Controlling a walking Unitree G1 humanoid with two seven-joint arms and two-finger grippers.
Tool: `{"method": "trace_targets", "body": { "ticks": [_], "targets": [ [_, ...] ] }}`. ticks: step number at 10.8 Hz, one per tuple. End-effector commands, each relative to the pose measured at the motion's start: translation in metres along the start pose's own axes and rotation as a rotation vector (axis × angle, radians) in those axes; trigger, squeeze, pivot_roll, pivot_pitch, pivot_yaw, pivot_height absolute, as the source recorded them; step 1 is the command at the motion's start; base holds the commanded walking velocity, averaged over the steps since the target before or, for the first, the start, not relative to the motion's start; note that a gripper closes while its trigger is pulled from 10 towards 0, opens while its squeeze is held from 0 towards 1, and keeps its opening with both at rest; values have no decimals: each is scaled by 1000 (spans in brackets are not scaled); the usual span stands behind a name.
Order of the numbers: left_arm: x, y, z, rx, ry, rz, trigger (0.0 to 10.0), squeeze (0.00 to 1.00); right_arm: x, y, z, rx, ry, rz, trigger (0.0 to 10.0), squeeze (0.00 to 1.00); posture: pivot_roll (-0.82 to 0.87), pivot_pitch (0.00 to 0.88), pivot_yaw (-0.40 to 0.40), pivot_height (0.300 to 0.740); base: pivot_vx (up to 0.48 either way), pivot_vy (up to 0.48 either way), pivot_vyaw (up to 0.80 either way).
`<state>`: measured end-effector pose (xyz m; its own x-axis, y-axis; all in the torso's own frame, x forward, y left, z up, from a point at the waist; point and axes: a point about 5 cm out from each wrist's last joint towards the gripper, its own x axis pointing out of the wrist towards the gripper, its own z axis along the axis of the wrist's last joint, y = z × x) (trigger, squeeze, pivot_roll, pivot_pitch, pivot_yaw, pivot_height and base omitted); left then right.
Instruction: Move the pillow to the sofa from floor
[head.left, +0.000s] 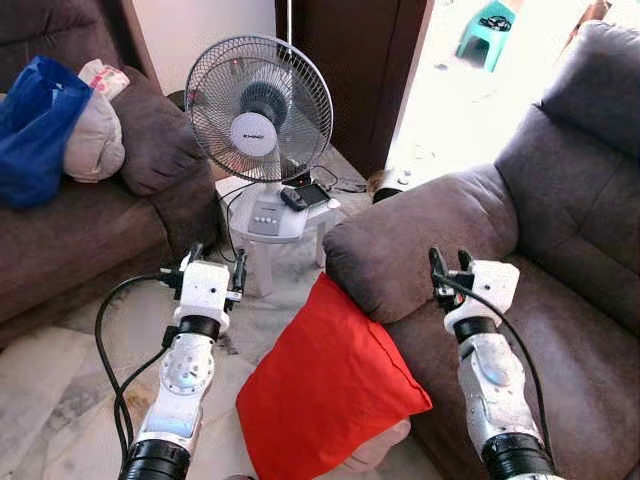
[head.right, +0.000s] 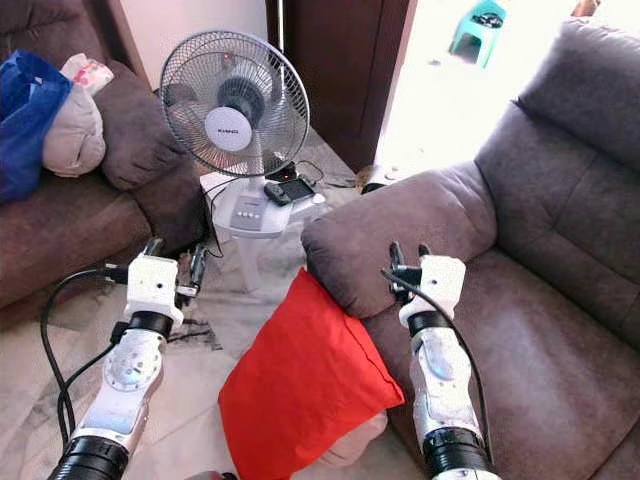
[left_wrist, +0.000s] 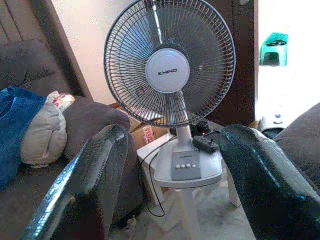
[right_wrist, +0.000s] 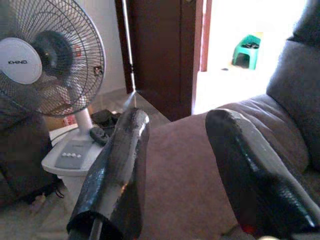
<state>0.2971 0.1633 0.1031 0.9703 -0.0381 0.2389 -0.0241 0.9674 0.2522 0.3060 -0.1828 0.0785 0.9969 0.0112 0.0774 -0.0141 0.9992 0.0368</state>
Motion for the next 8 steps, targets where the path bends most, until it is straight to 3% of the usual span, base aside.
{"method": "trace_targets", "body": {
  "ticks": [1,5,8],
  "targets": [
    [3,4,5,1,-12,14,10000,0,2,2,4,2,-1,7,10000,0,31,34,-48,740,0,0,0],
    [5,5,6,-3,-2,26,10000,0,3,6,4,14,30,28,10000,0,29,62,-55,690,0,0,0],
    [5,6,6,-3,4,29,10000,0,3,9,6,18,35,36,10000,0,30,72,-53,690,0,0,0]
  ]
}}
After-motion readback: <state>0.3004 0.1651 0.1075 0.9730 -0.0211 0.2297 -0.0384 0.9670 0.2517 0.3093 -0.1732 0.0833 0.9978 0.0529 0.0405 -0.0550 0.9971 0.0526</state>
